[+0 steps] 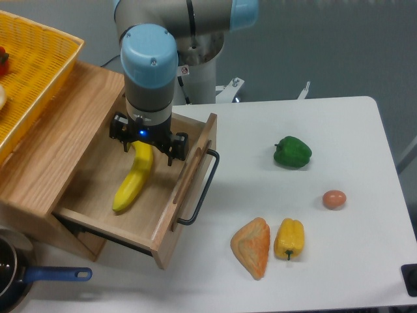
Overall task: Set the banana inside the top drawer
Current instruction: 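Open the gripper to release the banana in the drawer, then raise the open gripper up out of the drawer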
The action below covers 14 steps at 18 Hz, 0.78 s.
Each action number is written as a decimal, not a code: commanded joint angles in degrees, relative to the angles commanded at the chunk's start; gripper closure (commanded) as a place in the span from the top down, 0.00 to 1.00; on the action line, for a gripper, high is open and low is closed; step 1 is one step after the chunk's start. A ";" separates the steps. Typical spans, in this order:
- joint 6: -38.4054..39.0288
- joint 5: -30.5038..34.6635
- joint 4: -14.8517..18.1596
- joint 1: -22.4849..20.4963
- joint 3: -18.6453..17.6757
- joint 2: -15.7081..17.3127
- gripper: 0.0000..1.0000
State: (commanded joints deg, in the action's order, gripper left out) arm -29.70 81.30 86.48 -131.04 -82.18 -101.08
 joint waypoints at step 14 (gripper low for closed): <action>-15.37 3.86 2.20 -7.12 -1.23 6.07 1.00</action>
State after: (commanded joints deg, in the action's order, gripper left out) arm -45.07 85.16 88.68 -138.16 -83.41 -95.01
